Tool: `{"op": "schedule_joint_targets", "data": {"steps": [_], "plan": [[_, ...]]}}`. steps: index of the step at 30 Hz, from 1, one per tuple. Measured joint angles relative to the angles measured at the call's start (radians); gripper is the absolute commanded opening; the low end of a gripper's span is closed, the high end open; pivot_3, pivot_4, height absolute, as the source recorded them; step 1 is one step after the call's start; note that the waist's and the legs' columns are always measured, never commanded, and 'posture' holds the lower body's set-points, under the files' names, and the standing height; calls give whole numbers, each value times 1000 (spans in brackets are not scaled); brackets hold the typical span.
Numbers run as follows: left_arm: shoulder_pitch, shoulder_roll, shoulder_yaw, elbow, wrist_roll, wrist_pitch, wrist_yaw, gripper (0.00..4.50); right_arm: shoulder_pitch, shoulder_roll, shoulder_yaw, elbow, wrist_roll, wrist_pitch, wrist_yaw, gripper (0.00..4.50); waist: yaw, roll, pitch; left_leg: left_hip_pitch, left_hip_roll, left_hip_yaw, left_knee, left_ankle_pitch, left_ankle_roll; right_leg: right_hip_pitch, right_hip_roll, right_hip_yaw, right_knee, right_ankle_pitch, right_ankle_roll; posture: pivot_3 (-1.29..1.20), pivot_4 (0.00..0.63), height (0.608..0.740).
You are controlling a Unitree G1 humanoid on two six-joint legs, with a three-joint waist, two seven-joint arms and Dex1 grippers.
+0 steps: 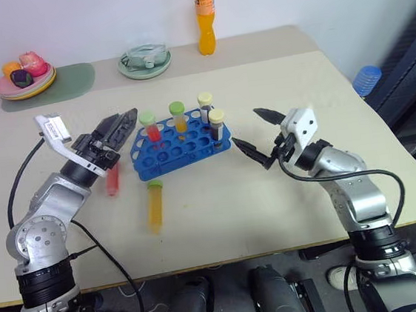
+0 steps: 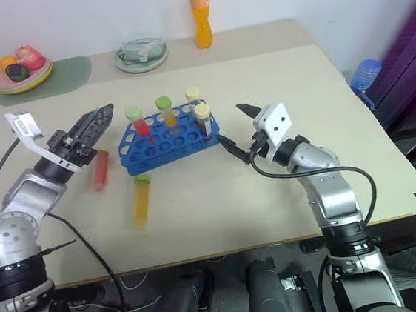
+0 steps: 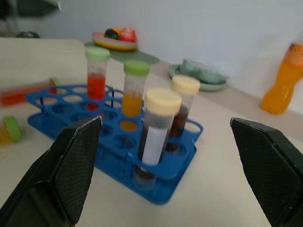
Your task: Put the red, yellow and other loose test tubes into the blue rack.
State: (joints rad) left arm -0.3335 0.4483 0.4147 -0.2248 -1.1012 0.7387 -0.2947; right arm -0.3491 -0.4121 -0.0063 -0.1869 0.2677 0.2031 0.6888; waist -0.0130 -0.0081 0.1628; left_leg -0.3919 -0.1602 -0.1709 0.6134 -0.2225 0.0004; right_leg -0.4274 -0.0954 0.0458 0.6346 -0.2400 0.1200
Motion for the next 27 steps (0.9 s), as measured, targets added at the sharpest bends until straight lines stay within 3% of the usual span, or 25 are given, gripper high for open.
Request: {"op": "schedule_joint_targets", "data": {"steps": [4,9,11,17,22,27], "plan": [[11,68,1,-66,-72,203,315,4500,-1,-11,-2,-61,28,50,-1,4459,2,-1,0,0,0,0,0,0,0,0,0,1,0,0,0,0,150,740],[-41,259,-24,-26,-323,471,582,4500,21,-94,-7,-131,84,122,53,4459,8,-2,1,0,0,0,1,-1,0,0,1,1,0,0,0,0,150,740],[-87,393,-88,18,-445,571,628,4500,52,-147,-13,-182,123,155,92,4459,9,-4,2,0,0,1,1,-1,1,0,1,0,0,0,0,0,150,740],[-128,609,-326,103,-797,587,799,4500,77,-212,-47,-213,168,203,131,4459,4,-4,2,0,0,1,1,-2,0,0,0,2,0,0,0,0,150,740],[-171,629,-432,123,-854,559,860,4500,77,-213,-47,-220,183,222,122,4459,8,-3,2,0,0,2,1,-2,0,0,0,3,0,0,0,0,150,740],[-205,516,-468,155,-855,517,996,4500,76,-212,-46,-231,190,238,120,4459,25,-4,2,0,0,3,1,-2,0,0,-1,4,-1,0,0,0,150,740]]}}
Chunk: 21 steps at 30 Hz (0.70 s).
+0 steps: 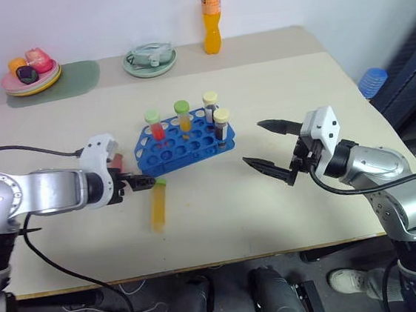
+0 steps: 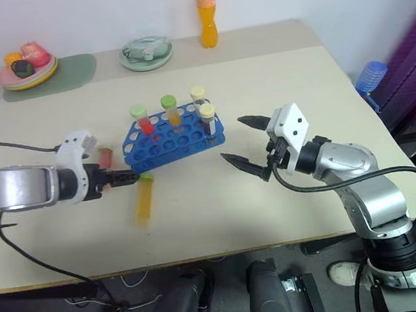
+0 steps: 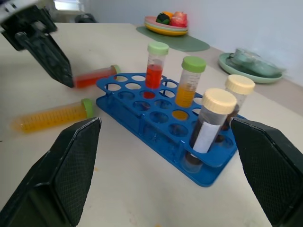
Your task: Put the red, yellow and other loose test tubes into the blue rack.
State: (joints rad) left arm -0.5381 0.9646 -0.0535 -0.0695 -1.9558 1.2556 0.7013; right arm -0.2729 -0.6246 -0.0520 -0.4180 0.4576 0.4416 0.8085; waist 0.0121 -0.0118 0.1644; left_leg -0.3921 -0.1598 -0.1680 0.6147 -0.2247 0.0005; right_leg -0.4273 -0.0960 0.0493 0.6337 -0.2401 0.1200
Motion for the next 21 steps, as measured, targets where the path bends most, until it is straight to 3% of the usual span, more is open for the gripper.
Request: {"op": "schedule_joint_targets", "data": {"steps": [6,12,21], "plan": [[16,-197,8,36,0,-27,217,4500,1,-23,-1,-26,28,17,21,4459,3,-1,0,-1,0,0,1,1,-2,1,0,0,-1,0,0,0,150,740],[20,-373,105,37,0,-48,448,4500,74,-132,-19,-104,96,33,135,4459,5,-2,0,-1,0,1,2,0,-1,1,-1,0,-1,0,0,0,150,740],[4,-556,206,30,-3,-66,711,4500,135,-189,-33,-117,104,-22,245,4459,26,-2,-1,0,0,3,4,1,-3,1,0,0,-1,0,1,0,150,740]]}}
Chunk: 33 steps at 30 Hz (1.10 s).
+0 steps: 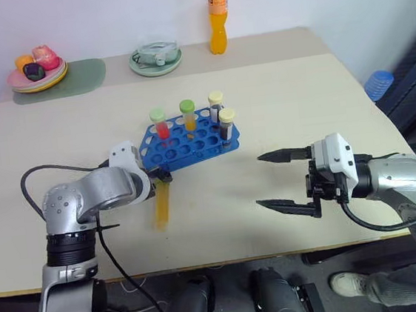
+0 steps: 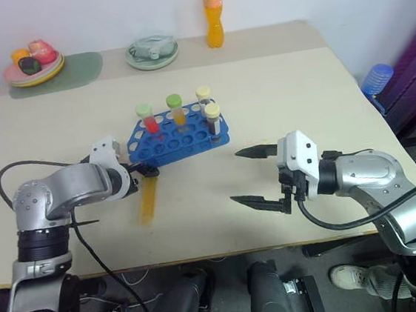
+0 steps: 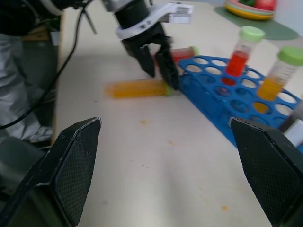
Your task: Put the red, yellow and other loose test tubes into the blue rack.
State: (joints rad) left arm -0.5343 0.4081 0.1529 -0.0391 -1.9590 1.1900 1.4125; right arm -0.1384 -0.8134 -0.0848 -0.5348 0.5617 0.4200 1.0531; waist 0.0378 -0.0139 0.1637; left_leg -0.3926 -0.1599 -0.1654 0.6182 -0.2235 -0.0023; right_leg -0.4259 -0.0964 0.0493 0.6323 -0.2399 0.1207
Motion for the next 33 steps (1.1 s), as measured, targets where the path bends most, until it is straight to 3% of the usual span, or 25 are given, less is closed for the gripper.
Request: {"op": "schedule_joint_targets", "data": {"steps": [5,10,19,33], "plan": [[-13,-67,38,0,-5,0,105,4500,14,0,0,4,-14,-33,14,4459,5,0,0,0,0,0,3,-1,0,1,0,0,0,0,0,0,150,740],[-25,-36,37,24,-16,46,107,4500,26,1,0,9,-27,-56,13,4459,4,-1,0,0,0,0,3,-1,-1,0,1,0,1,0,0,0,150,740],[-77,258,-56,158,-14,207,-218,39,41,7,0,10,-31,-72,4,4500,3,0,0,0,0,1,3,-2,-1,0,1,0,1,0,0,0,150,740],[-150,448,-249,229,-13,275,-608,39,32,9,4,33,-39,-87,3,4500,2,-2,1,-1,0,0,3,-6,5,0,1,0,1,0,0,0,150,740]]}}
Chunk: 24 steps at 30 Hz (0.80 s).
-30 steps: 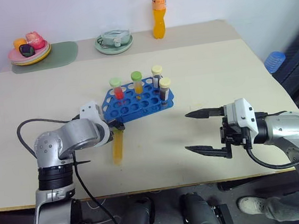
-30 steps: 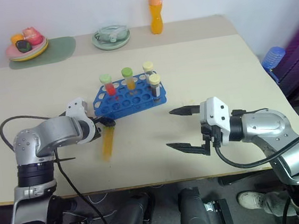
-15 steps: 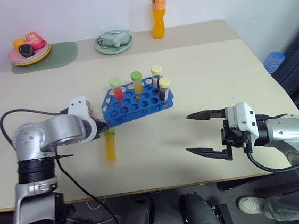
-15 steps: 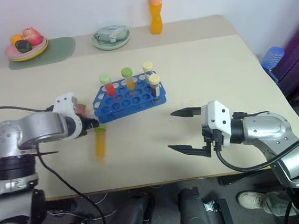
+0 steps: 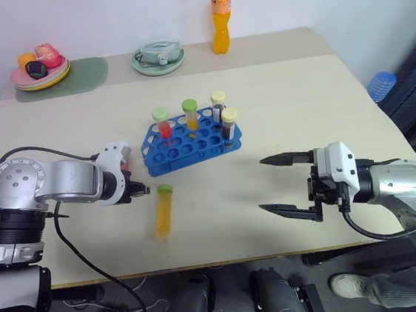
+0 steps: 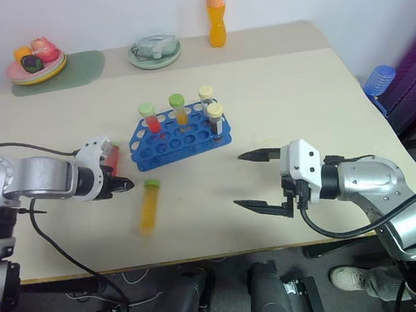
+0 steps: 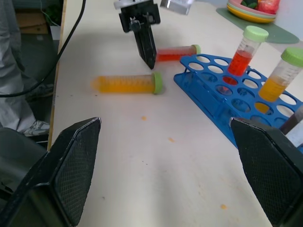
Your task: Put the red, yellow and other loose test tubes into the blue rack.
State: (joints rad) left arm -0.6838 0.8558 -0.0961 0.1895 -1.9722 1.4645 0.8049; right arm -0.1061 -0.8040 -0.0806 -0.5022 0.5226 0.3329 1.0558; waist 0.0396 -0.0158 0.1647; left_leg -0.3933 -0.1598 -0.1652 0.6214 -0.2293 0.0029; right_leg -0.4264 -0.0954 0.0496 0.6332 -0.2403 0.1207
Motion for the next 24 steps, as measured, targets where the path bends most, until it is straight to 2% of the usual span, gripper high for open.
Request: {"op": "schedule_joint_targets", "data": {"steps": [4,6,7,9,15,24], "plan": [[1,2,-6,-39,0,-36,-47,39,-10,1,10,5,0,-2,0,4500,1,0,0,-1,0,0,0,0,0,0,0,0,0,0,0,0,150,740],[-4,38,-22,-88,0,-36,-95,39,-15,1,19,6,0,-4,0,4500,-1,-1,0,-2,0,0,0,0,0,-1,0,0,0,0,0,0,150,740],[-14,62,-36,-103,0,-36,-113,275,-15,1,21,7,-1,-4,0,4500,-2,-1,0,-1,0,0,0,0,0,-1,0,0,0,0,0,0,150,740],[-22,91,-42,-114,0,-39,-137,832,-16,1,22,10,-1,-5,0,4500,-1,-1,0,-1,0,0,0,0,0,-1,0,0,0,0,0,0,150,740],[-22,99,-74,-110,0,-59,-174,3812,-21,1,28,18,-1,-5,-1,4500,0,-1,1,-2,0,0,0,0,0,-1,0,0,-1,0,0,0,150,740],[-29,106,-110,-87,0,-48,-237,3812,-30,2,41,29,-1,-5,-1,4500,0,-1,1,-2,0,0,0,0,1,-1,0,0,-1,0,0,0,150,740]]}}
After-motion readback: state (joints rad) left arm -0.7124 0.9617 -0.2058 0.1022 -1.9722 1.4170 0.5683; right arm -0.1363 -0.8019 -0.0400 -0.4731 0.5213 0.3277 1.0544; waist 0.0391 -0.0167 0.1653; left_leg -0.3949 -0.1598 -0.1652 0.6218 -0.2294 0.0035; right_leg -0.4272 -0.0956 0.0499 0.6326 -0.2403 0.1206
